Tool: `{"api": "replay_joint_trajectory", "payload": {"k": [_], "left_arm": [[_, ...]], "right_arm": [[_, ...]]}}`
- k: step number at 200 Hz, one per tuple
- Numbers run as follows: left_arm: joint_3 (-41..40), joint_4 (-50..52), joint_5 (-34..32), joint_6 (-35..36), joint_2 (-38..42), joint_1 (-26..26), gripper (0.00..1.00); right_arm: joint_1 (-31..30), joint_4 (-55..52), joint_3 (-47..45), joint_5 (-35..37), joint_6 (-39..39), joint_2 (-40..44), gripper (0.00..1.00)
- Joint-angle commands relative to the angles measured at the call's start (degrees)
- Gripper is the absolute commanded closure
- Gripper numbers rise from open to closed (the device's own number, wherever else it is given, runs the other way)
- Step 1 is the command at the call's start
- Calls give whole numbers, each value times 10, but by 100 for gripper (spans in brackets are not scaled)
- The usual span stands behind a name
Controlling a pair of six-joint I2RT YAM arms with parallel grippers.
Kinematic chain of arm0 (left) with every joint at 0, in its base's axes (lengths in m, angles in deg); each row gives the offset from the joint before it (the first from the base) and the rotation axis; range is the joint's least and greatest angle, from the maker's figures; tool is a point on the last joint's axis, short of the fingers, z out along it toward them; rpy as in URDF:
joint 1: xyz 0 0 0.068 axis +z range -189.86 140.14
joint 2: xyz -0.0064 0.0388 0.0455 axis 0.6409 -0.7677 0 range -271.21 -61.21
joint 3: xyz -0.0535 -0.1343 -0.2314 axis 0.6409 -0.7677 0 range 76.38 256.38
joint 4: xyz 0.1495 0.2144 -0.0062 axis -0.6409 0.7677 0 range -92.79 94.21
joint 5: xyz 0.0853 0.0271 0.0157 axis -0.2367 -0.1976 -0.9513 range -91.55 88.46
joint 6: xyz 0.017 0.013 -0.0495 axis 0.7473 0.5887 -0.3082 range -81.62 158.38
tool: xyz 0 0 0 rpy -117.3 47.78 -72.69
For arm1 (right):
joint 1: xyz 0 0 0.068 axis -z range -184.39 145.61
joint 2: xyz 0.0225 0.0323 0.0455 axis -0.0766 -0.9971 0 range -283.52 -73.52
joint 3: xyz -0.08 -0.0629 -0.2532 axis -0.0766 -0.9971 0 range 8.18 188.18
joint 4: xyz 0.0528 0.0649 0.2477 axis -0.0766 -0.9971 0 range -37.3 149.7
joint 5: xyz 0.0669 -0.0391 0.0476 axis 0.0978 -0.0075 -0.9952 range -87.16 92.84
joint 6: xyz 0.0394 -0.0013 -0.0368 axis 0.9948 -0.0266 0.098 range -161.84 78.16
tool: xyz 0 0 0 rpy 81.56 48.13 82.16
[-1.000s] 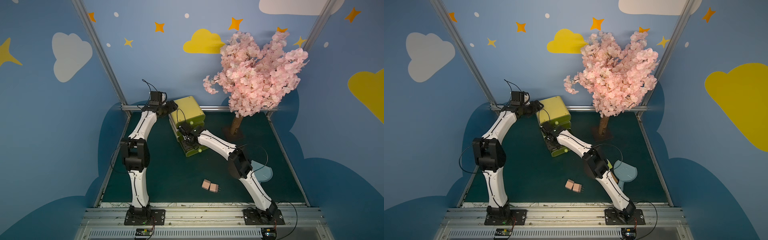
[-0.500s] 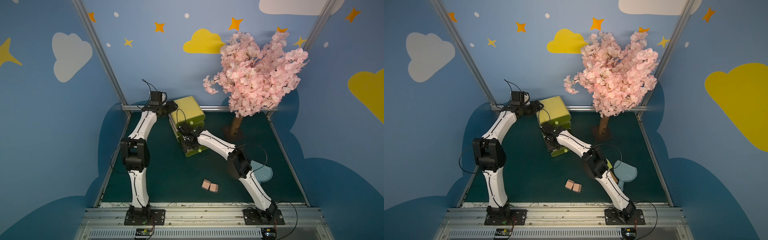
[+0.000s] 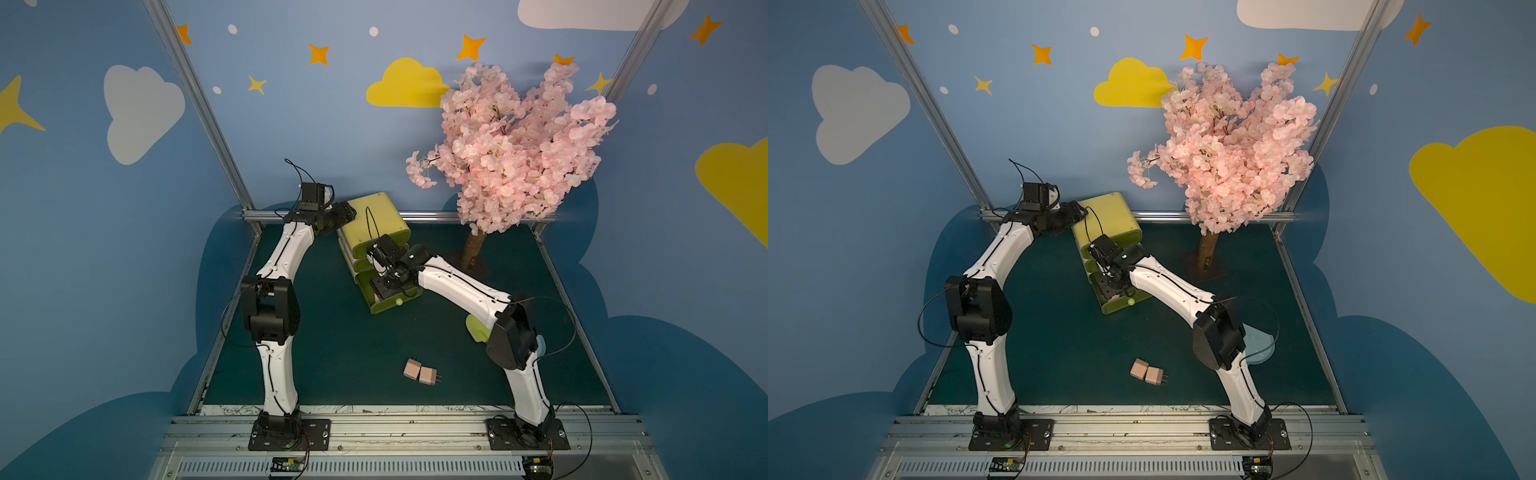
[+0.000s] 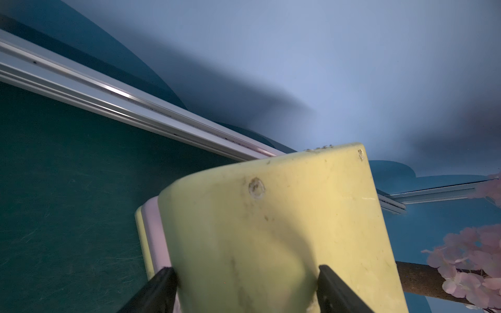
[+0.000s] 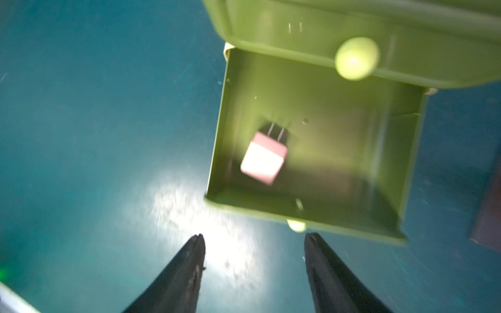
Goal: Place the plugs into the drawer by color
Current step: Place the plug in the drawer, then pick up the plug from the center of the board.
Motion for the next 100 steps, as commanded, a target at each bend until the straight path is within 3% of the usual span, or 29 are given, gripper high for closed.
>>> {"api": "replay_joint_trajectory", "payload": {"k": [1,25,65,100], "left_arm": [[-17,81,6,13,-14,-16,19],[-16,82,5,14,-14,-18,19],[-16,85,1,18,-12,-22,19],[-17,88,-2,21,-11,-24,19]], "right_arm": [[-30,-14,-76,36,-36,44,37],[-48,-29,-161,45,-11,88,37],[-88,-5,-304,-6,47,148,40],[-121,-1,-371,-12,85,168,39]]}}
